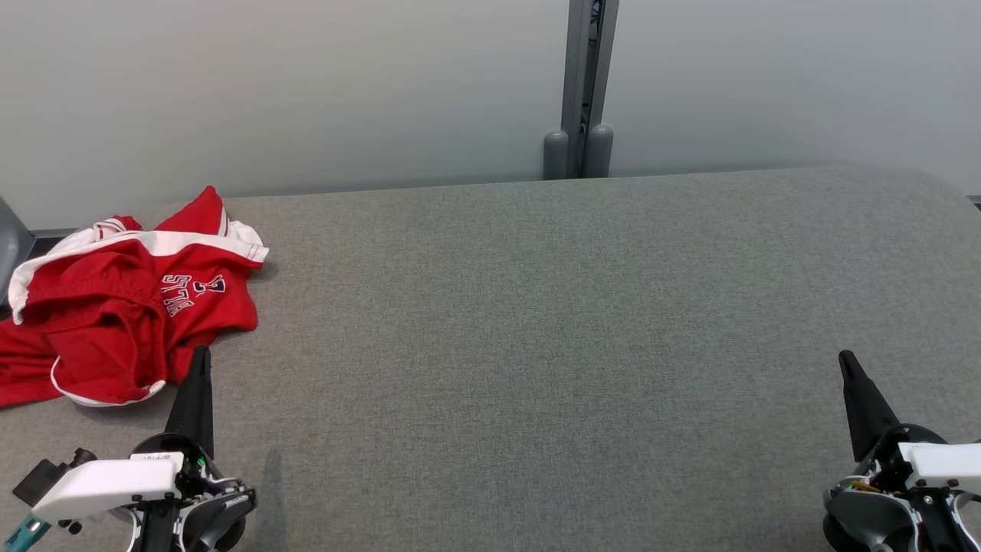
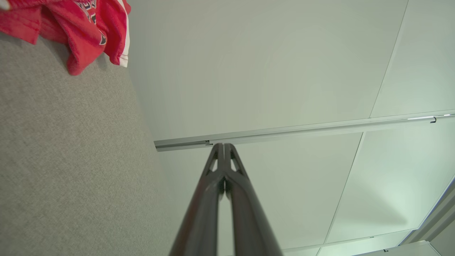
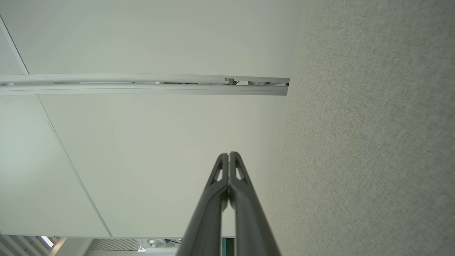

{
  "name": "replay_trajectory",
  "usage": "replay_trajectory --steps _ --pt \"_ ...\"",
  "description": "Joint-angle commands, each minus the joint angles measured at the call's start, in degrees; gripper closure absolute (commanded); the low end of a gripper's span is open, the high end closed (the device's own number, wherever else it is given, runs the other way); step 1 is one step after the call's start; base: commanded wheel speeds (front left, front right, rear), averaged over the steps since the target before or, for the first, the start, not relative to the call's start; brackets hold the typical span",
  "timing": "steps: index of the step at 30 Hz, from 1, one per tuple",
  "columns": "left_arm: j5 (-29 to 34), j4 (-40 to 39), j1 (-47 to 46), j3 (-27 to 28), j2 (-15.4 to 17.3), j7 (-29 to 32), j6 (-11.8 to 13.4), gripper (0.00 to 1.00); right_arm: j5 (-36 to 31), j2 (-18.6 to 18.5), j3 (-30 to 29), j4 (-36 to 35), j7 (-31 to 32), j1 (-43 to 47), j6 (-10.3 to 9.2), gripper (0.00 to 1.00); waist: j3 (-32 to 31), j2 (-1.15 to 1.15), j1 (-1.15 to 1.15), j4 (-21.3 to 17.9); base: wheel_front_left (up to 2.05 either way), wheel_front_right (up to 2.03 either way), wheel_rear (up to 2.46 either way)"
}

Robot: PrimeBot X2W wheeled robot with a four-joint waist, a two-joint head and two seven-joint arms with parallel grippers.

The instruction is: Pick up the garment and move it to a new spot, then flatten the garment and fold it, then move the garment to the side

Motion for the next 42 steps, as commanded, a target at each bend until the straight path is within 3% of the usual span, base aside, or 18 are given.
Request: replay_trajectory --steps 1,9,10,12,24,35,42 --pt "-0.1 -0.2 -0.7 0.2 0.3 0.2 -0.2 1.00 -0.2 -0.2 -0.1 -0.1 0.2 -0.5 0.04 1.00 0.0 0.00 0.00 0.0 0.00 0.00 0.00" --pt "-0.1 -0.2 -0.7 0.2 0.3 0.2 -0.2 1.00 -0.2 -0.2 -0.1 -0.1 0.2 -0.5 0.04 1.00 0.0 0.00 0.00 0.0 0.00 0.00 0.00" --pt "0.0 0.2 0.1 0.0 0.0 0.0 0.0 0.00 0.0 0.0 0.0 0.1 0.0 0.1 0.00 0.00 0.0 0.00 0.00 0.0 0.00 0.00 0.00" --pt "1.3 1.1 2.0 -3.1 -0.4 -2.5 0.0 0.00 -0.9 0.5 1.9 1.1 -2.5 2.0 -0.05 0.00 -0.2 0.00 0.00 0.0 0.00 0.00 0.00" --pt "7.7 -0.4 2.0 -5.5 -0.3 -5.7 1.3 0.00 -6.8 0.4 2.8 0.1 -5.7 2.7 -0.03 0.00 -0.4 0.00 0.00 0.0 0.00 0.00 0.00" --pt "20.0 -3.8 2.7 -8.0 -0.2 -8.2 3.4 0.00 -18.9 0.3 2.9 -3.0 -8.2 3.3 -0.01 0.00 -0.6 0.00 0.00 -0.1 0.00 0.00 0.00" --pt "30.1 -5.0 2.8 -9.7 -0.1 -9.7 4.5 0.00 -30.3 0.2 4.0 -5.7 -9.7 3.8 0.01 0.00 -0.6 0.00 0.00 -0.1 0.00 0.00 0.00"
